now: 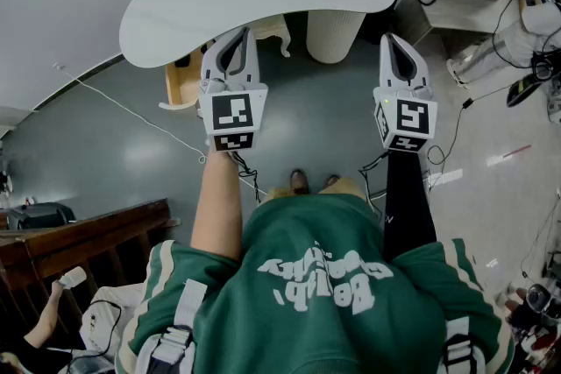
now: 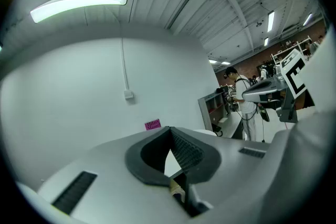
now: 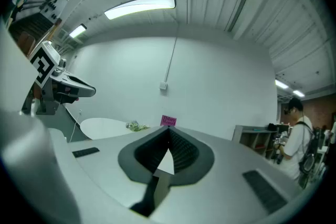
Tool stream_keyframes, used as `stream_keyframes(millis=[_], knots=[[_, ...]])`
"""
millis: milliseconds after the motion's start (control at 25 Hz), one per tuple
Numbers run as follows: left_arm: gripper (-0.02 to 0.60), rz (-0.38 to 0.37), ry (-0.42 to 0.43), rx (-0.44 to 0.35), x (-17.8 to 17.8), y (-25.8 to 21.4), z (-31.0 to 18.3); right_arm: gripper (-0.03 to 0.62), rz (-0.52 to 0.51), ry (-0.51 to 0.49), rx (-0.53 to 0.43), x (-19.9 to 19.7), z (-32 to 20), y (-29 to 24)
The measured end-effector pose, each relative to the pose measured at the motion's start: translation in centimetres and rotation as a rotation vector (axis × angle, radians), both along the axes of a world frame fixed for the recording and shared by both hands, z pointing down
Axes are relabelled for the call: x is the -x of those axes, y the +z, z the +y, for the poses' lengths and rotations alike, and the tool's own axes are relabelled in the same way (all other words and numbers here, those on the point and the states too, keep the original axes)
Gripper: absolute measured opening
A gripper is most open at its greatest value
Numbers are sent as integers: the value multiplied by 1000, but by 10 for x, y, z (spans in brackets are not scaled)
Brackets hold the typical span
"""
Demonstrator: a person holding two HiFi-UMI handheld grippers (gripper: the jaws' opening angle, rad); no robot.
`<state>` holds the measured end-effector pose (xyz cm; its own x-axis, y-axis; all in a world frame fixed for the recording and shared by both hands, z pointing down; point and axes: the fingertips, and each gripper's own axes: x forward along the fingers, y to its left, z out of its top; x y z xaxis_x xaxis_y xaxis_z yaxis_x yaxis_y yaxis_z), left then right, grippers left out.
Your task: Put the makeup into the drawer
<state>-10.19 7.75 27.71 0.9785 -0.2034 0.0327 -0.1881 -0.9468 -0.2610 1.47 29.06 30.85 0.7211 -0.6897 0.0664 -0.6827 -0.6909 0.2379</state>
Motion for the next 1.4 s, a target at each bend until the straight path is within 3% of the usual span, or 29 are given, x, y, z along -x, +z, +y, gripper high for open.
stream_keyframes(millis=[520,800,1040,1400], knots=[[15,25,23,28,6,1,-3,9,3,-8,-29,7,-6,0],[15,46,40,56,-22,1,-6,9,23,-30,-44,-13,-13,-4],[15,49,54,38,-83,6,-15,9,37,-50,-64,-73,-35,1],[15,96,12,13,-209,-14,-58,9,59,-119,-109,-217,-95,-17]])
